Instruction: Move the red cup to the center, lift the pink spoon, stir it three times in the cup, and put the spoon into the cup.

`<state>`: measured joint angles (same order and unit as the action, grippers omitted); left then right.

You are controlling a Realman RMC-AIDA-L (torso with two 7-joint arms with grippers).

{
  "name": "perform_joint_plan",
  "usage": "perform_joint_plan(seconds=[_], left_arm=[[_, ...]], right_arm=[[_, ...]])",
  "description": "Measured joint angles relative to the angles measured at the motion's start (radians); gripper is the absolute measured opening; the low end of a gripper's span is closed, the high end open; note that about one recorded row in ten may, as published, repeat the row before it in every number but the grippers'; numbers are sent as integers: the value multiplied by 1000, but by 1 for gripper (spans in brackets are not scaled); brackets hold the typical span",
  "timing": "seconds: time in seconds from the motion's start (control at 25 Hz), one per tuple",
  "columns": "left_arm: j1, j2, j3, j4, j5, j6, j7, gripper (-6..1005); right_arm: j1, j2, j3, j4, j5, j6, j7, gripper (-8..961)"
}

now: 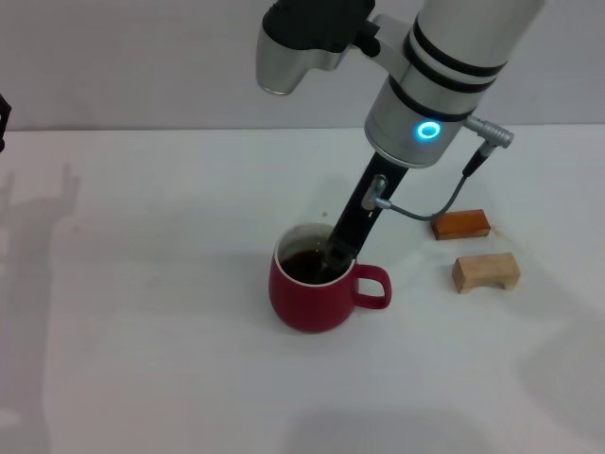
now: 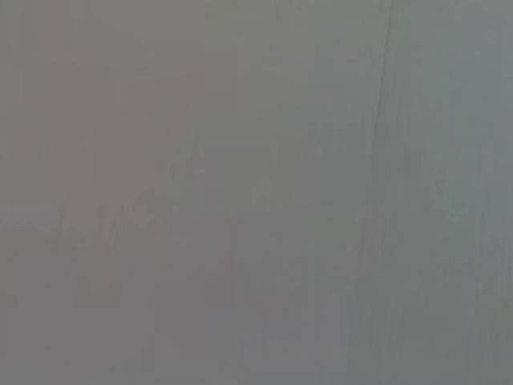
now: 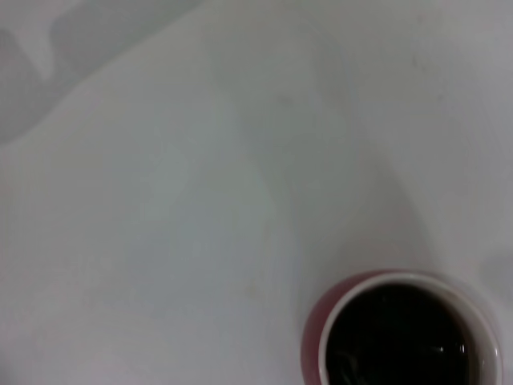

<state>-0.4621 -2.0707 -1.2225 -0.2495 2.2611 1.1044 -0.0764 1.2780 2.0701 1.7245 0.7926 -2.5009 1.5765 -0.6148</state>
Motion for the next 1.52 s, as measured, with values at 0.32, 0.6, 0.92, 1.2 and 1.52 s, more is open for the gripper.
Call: perform_joint_plan(seconds=[0.32,0.6,0.92,1.2,1.52], left_arm=[[6,0,0,-10,-2,0,0,817],[3,0,0,-10,-4,0,0,817],[1,0,0,-10,-3,-2,-2,817],[0,0,0,-10,-4,-2,-2,816],[0,0,0,-10,-7,-2,-2,817]], right_arm=[[3,0,1,-7,-6,-74,-4,157],[17,-3,7,-10,-95,-71,23,157],[26,-4,9,8,-102,32,18,156],[36,-2,14,17,-44,49,-2,156],[46,-5,17,-3,-46,-48,-2,159]])
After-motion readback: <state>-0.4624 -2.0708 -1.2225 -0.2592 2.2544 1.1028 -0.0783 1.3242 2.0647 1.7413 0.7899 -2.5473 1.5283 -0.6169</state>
